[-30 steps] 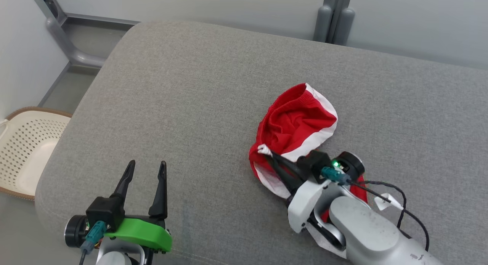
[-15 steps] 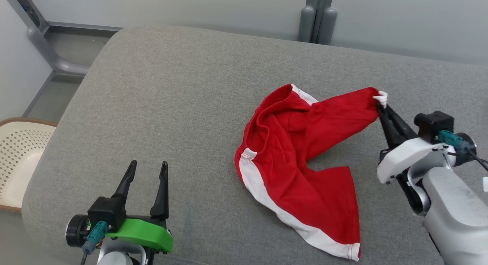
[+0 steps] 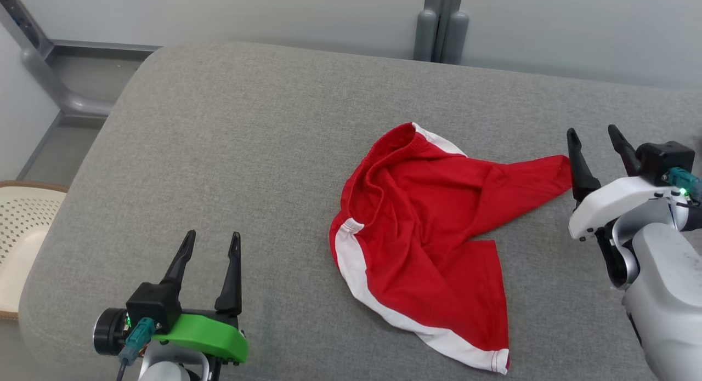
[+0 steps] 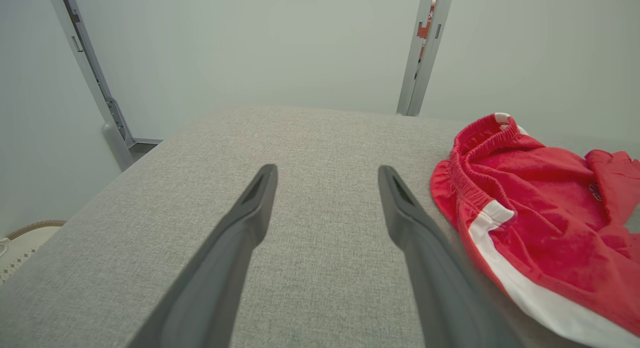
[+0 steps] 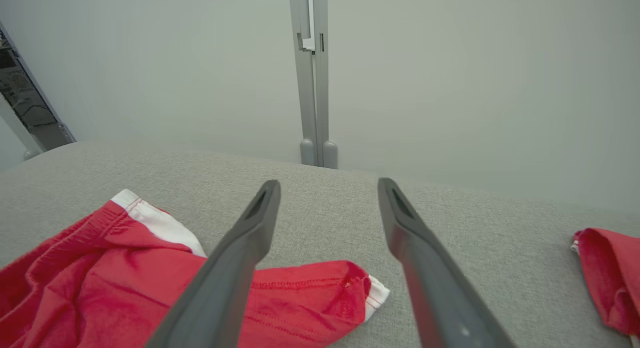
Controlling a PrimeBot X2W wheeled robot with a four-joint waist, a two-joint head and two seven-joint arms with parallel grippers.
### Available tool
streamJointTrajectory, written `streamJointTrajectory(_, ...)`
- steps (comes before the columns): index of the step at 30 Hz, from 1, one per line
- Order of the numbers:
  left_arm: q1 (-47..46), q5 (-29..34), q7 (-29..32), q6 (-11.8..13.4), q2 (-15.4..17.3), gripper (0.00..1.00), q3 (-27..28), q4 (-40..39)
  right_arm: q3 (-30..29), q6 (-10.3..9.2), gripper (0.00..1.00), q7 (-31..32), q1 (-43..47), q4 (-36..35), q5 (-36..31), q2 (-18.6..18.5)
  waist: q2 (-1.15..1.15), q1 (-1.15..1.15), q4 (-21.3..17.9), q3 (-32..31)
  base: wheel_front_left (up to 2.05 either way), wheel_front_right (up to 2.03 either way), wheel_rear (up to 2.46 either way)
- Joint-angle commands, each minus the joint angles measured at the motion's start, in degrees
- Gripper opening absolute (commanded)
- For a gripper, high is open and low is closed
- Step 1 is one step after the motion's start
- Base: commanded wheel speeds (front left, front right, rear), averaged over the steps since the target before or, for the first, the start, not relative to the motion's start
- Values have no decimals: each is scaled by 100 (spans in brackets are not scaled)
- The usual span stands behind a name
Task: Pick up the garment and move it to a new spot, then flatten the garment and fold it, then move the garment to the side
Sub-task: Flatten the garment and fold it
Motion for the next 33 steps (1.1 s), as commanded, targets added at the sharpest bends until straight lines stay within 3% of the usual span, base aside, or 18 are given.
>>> streamJointTrajectory(1, 35, 57, 0, -5, 3, 100, 26, -20, 9, -10, 100, -15, 206, -110, -63, 43, 0, 0, -74, -56, 0, 0, 0)
streamJointTrajectory(17, 105, 120, 0, -10, 27, 100, 89, -45, 1124, -10, 100, 156, 1602, -924, 380, 174, 0, 0, -242, -143, 0, 0, 0)
streamJointTrajectory(31, 110, 45, 0, -13, 19, 100, 19, -20, 1728, -10, 100, 726, 1728, -285, 300, 479, 0, 0, -2, -121, 0, 0, 0)
streamJointTrajectory(32, 114, 40, 0, -13, 18, 100, 19, -19, 1765, -8, 45, 775, 1736, -248, 338, 488, 0, 0, 6, -123, 0, 0, 0)
streamJointTrajectory(33, 118, 35, 0, -13, 18, 100, 22, -20, 1798, -8, 0, 816, 1739, -220, 374, 493, 0, 0, 9, -124, 0, 0, 0)
